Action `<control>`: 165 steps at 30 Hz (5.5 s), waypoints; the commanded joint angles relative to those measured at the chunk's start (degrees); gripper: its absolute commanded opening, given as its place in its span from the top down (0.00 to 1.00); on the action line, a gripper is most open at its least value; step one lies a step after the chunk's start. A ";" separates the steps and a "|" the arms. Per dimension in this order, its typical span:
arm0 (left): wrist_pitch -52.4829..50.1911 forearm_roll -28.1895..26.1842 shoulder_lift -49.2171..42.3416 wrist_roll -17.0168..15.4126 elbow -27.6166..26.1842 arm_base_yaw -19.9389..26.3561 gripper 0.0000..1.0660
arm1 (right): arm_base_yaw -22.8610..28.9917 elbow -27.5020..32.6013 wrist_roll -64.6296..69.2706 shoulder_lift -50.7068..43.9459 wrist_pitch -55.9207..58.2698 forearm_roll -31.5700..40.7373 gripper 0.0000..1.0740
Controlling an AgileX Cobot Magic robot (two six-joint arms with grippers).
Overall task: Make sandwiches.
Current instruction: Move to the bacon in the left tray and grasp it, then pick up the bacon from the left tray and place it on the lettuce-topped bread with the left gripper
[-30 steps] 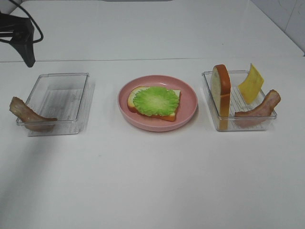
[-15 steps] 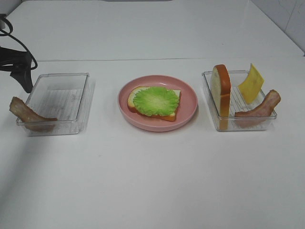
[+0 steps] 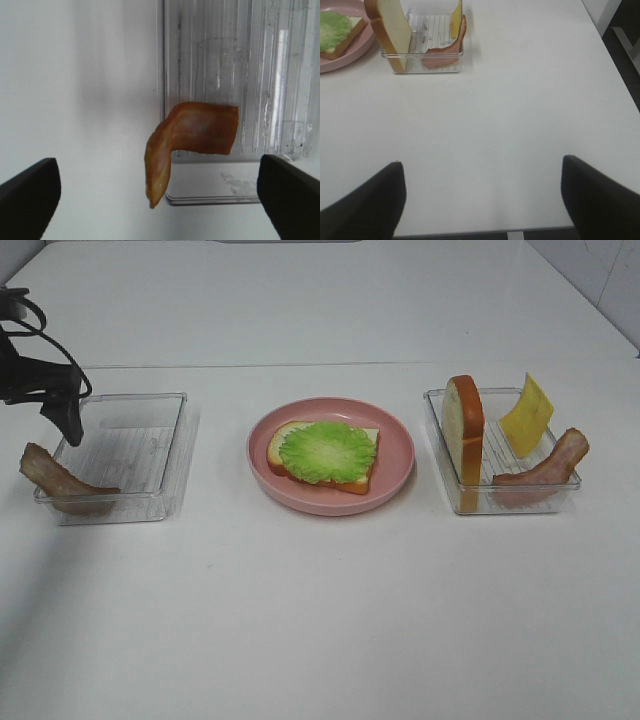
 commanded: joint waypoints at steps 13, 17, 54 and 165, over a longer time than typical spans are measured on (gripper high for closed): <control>-4.41 -4.01 5.56 0.63 0.29 -0.06 0.05 | -0.34 0.17 -0.52 0.17 -0.29 0.00 0.23; -4.18 -4.07 5.56 0.63 0.29 -0.06 0.09 | -0.34 0.17 -0.52 0.17 -0.29 0.00 0.23; 5.96 -6.65 5.50 -0.06 -9.91 -0.17 1.00 | -0.34 0.17 -0.52 0.17 -0.29 0.00 0.23; -9.05 -29.56 22.12 -4.07 -29.28 -20.11 0.10 | -0.34 0.17 -0.52 0.17 -0.29 0.00 0.23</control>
